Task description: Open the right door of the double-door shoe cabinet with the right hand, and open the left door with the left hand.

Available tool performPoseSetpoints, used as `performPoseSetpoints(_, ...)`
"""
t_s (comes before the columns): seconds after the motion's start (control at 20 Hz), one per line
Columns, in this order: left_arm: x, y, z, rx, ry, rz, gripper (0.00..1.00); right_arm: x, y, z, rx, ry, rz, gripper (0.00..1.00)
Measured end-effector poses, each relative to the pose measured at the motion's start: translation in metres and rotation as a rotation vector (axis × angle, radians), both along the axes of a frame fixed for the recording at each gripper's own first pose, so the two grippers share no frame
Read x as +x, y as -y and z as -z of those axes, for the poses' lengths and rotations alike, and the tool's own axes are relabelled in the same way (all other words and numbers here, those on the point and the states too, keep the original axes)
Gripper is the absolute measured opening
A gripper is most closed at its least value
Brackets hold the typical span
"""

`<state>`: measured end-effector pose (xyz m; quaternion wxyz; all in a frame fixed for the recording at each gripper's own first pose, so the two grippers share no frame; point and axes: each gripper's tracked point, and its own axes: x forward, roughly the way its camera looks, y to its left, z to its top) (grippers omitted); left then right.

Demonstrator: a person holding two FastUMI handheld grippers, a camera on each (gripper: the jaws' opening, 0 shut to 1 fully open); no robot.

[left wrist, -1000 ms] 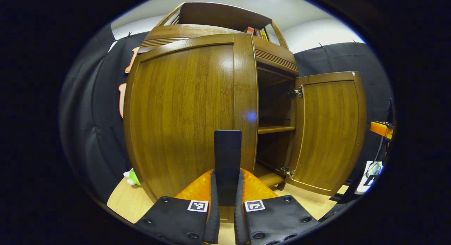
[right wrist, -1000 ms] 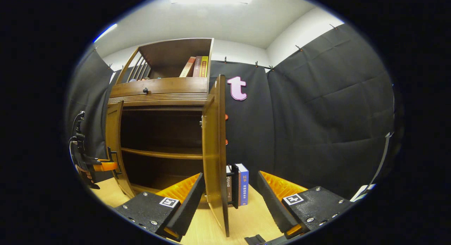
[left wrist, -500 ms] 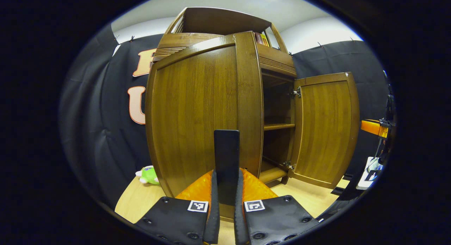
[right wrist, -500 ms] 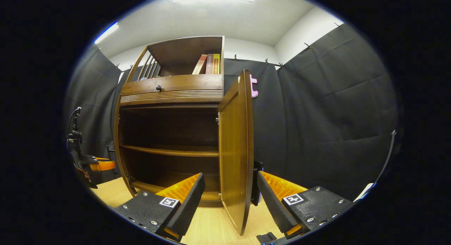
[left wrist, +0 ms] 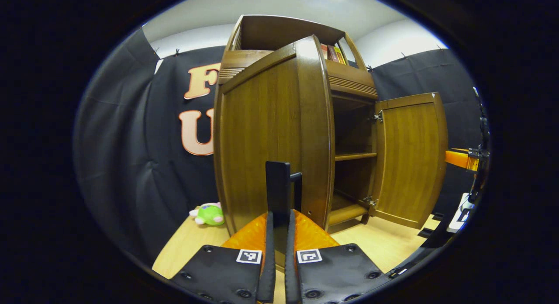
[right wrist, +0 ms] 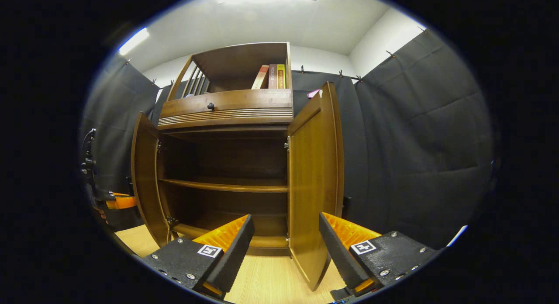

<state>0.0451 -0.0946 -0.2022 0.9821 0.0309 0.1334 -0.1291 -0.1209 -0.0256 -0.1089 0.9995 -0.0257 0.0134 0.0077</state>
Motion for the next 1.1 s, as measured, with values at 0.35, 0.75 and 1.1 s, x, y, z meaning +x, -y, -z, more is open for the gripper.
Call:
performPoseSetpoints(0.35, -0.01, -0.045, -0.004, -0.001, 0.01, -0.063, 0.08, 0.003, -0.033, 0.004, 0.012, -0.005, -0.062, 0.92)
performPoseSetpoints(0.75, -0.015, -0.084, -0.004, -0.03, 0.008, -0.103, 0.08, 0.009, -0.048, 0.007, 0.01, -0.012, -0.088, 0.92)
performPoseSetpoints(1.1, -0.014, -0.117, -0.002, -0.047, 0.018, -0.131, 0.07, 0.01, -0.054, 0.014, 0.022, -0.03, -0.097, 1.0)
